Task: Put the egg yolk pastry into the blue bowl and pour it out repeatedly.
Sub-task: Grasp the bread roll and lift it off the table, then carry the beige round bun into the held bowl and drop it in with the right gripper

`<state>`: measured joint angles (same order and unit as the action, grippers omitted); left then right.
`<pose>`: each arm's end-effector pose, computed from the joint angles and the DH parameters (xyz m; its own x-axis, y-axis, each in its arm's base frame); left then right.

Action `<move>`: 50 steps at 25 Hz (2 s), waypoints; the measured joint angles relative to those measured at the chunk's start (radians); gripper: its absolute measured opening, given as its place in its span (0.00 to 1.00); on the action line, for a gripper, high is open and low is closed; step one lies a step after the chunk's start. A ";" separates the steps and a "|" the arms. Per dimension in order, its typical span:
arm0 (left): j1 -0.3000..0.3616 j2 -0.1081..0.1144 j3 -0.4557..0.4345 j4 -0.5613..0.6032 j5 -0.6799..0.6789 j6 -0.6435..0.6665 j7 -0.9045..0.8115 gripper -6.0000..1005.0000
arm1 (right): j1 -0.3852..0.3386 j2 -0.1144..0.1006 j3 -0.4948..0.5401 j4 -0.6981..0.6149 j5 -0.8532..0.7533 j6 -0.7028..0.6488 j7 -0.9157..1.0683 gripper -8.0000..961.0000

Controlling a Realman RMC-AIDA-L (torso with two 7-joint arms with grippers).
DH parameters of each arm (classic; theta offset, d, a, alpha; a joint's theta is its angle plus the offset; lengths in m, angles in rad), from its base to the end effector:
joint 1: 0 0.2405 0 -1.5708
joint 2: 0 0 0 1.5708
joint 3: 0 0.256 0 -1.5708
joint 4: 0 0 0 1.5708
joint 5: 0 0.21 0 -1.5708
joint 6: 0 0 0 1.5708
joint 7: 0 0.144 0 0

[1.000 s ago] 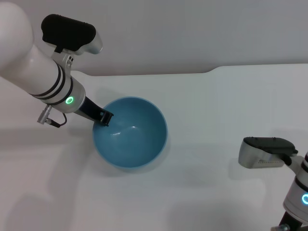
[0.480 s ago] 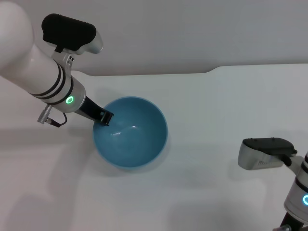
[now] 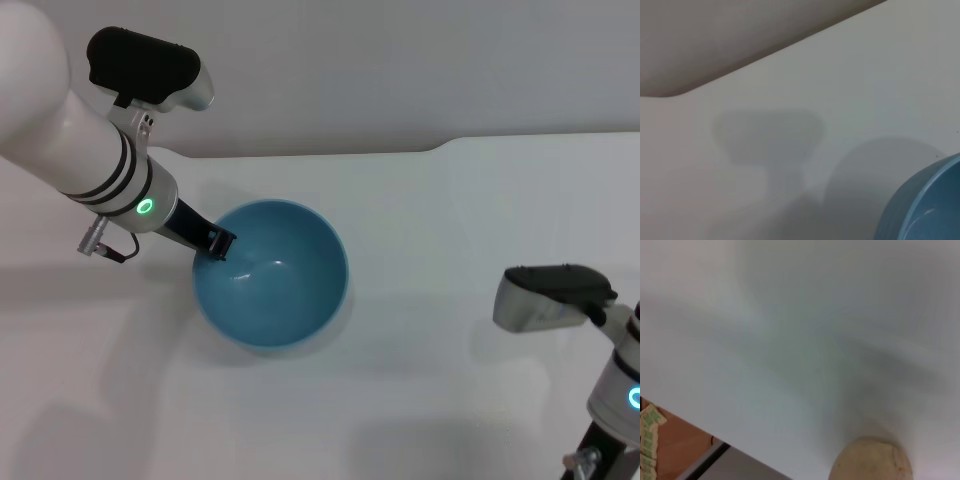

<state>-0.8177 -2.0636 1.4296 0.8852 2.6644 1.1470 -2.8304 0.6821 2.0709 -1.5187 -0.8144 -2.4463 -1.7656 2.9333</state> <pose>-0.1948 0.4150 -0.0399 0.5996 0.7993 -0.0399 0.6336 -0.5045 -0.5865 0.2413 0.2766 -0.0567 0.0787 -0.8416 0.5344 -0.8995 -0.2911 -0.3259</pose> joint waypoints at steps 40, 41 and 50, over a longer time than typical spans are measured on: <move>-0.042 -0.007 0.182 0.035 -0.069 0.055 -0.012 0.01 | 0.141 -0.010 0.356 -0.260 0.157 0.195 -0.055 0.01; -0.043 -0.007 0.183 0.035 -0.069 0.055 -0.012 0.01 | 0.142 -0.010 0.355 -0.250 0.156 0.206 -0.067 0.01; -0.046 -0.007 0.208 0.053 -0.079 0.057 -0.004 0.01 | 0.142 -0.005 0.350 -0.208 0.177 0.310 -0.182 0.03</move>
<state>-0.8635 -2.0708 1.6381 0.9378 2.5859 1.2043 -2.8342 0.8237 2.0656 -1.1686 -1.0227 -2.2692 -1.4554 2.7517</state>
